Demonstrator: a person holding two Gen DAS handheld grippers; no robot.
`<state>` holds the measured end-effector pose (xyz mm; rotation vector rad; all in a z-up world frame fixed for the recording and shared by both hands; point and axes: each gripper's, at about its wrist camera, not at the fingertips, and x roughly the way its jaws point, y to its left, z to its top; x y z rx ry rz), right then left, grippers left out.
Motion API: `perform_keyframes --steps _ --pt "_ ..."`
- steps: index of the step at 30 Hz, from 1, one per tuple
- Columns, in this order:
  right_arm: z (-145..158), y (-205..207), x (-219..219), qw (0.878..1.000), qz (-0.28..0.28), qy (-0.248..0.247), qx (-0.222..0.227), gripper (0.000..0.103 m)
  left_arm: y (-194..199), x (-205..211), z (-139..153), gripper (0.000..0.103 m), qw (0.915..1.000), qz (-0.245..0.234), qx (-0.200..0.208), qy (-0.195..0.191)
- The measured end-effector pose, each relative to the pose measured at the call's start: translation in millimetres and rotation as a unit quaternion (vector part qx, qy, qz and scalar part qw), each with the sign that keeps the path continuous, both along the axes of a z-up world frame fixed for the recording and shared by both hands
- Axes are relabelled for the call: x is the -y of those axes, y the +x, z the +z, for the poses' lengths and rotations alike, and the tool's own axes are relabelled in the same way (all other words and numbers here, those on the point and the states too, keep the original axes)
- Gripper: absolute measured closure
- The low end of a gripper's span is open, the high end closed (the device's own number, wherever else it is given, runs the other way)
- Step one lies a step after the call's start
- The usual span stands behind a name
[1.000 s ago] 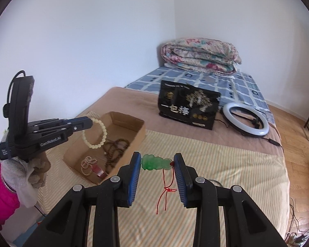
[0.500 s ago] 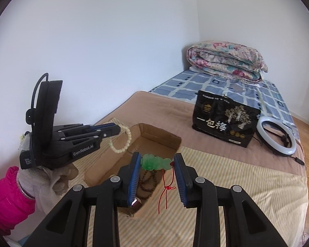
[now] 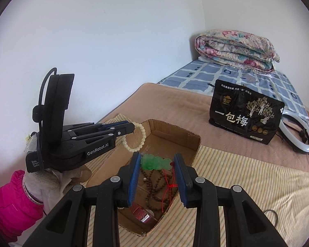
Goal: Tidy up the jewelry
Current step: 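Open both tools to drop the bracelet and pendant into the box, then move both open tools back toward the blue bangle and pearl earring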
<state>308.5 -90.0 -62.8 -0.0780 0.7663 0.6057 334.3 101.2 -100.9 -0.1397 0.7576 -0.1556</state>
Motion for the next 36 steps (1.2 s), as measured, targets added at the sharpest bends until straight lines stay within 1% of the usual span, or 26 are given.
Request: perform_keyframes --steps 10,12,14,15,16,17,18,19,20,22,28,34,35,36 --pt "-24 13 -9 1.000 0.006 -0.013 -0.022 0.069 14 -2 -14 0.098 0.9999 -0.003 -0.013 -0.003" --pt "-26 14 -11 1.000 0.005 -0.017 -0.022 0.059 15 -1 -14 0.098 0.9999 -0.004 -0.014 0.001" --pt "-27 12 -11 1.000 0.002 -0.018 -0.015 0.033 15 0 -15 0.098 0.9999 -0.004 -0.014 0.006" --pt "-26 11 -11 1.000 -0.001 -0.020 -0.009 0.030 16 0 -15 0.097 0.9999 -0.002 -0.014 0.009" --pt "-26 10 -11 1.000 -0.002 -0.020 -0.006 0.028 16 0 -15 0.094 0.9998 -0.001 -0.015 0.009" --pt "-25 10 -11 1.000 -0.002 -0.020 -0.005 0.028 16 -1 -15 0.082 0.9999 0.000 -0.015 0.008" --pt "-25 10 -10 1.000 -0.001 -0.021 -0.005 0.027 15 -2 -15 0.066 0.9999 0.001 -0.013 0.007" --pt "-25 9 -10 1.000 -0.001 -0.021 -0.005 0.025 14 -2 -14 0.060 0.9999 0.004 -0.008 0.006" --pt "-24 9 -10 1.000 -0.003 -0.022 -0.004 0.021 13 -3 -14 0.057 1.0000 0.006 -0.004 0.006" --pt "-24 8 -8 1.000 -0.007 -0.025 0.001 0.015 12 -3 -13 0.057 1.0000 0.006 -0.004 0.007" --pt "-25 7 -3 0.999 -0.014 -0.029 0.000 0.014 9 -1 -13 0.057 0.9999 0.002 -0.007 0.010" --pt "-23 2 4 0.999 -0.019 -0.030 0.008 0.003 4 1 -12 0.057 0.9999 -0.001 -0.008 0.009" --pt "-22 1 7 0.999 -0.022 -0.031 0.010 0.002 2 2 -11 0.057 0.9999 0.001 -0.007 0.008" --pt "-22 0 9 0.999 -0.026 -0.033 0.012 0.001 0 2 -10 0.052 1.0000 0.002 -0.005 0.007"
